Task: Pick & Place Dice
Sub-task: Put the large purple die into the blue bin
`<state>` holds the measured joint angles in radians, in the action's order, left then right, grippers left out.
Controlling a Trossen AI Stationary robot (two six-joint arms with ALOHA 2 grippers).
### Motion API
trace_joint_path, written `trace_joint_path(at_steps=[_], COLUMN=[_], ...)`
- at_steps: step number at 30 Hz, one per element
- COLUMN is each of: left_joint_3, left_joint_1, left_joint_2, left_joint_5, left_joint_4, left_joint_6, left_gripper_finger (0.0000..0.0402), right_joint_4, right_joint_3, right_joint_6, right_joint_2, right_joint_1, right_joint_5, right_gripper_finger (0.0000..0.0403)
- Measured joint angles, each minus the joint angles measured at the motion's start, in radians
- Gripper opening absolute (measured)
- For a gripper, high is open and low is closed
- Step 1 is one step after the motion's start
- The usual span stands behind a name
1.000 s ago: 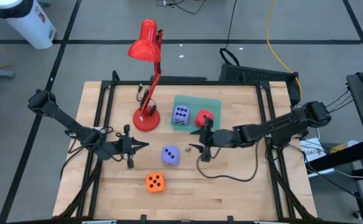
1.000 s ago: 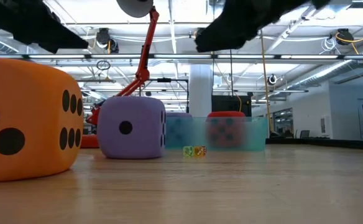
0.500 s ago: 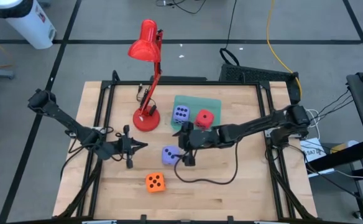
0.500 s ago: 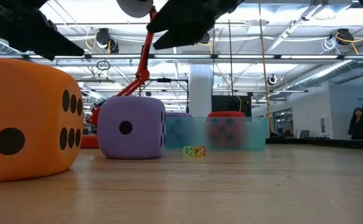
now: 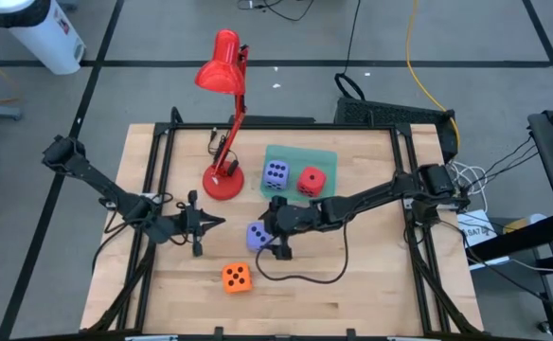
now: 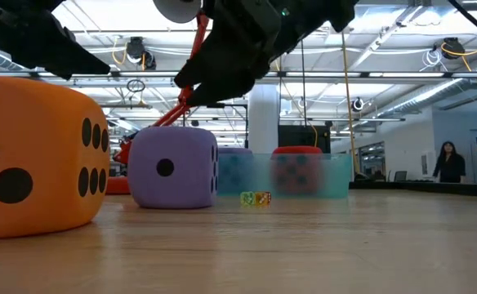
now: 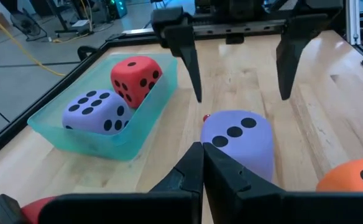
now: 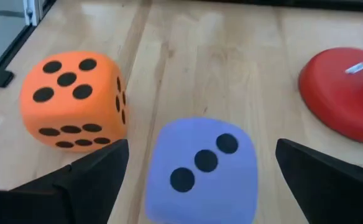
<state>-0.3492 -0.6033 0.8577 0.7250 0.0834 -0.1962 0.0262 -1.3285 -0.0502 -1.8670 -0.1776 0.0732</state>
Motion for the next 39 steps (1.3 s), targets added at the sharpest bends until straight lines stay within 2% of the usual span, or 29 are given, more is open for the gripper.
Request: trace_joint_path(at_steps=[14, 18, 23, 34, 39], left_joint_3=[0.0, 0.0, 0.0, 0.0, 0.0], left_joint_1=[0.0, 0.0, 0.0, 0.0, 0.0], left_joint_2=[0.0, 0.0, 0.0, 0.0, 0.0], left_joint_5=[-0.019, -0.019, -0.019, -0.04, -0.04], left_joint_4=[-0.003, -0.003, -0.003, -0.004, -0.004], left_joint_6=[0.001, 0.001, 0.0, -0.008, -0.008], left_gripper_finger=[0.0021, 0.0021, 0.0021, 0.0021, 0.0021], right_joint_4=[0.007, 0.008, -0.006, -0.019, 0.01], right_joint_3=[0.001, 0.001, 0.001, 0.001, 0.0], right_joint_6=[-0.051, -0.045, -0.06, -0.083, -0.092], right_joint_2=[-0.053, -0.053, -0.053, -0.054, -0.092], right_joint_1=[0.002, 0.002, 0.002, 0.002, 0.007], right_joint_5=[0.012, 0.056, 0.003, 0.005, 0.002], right_gripper_finger=[0.04, 0.04, 0.04, 0.04, 0.04])
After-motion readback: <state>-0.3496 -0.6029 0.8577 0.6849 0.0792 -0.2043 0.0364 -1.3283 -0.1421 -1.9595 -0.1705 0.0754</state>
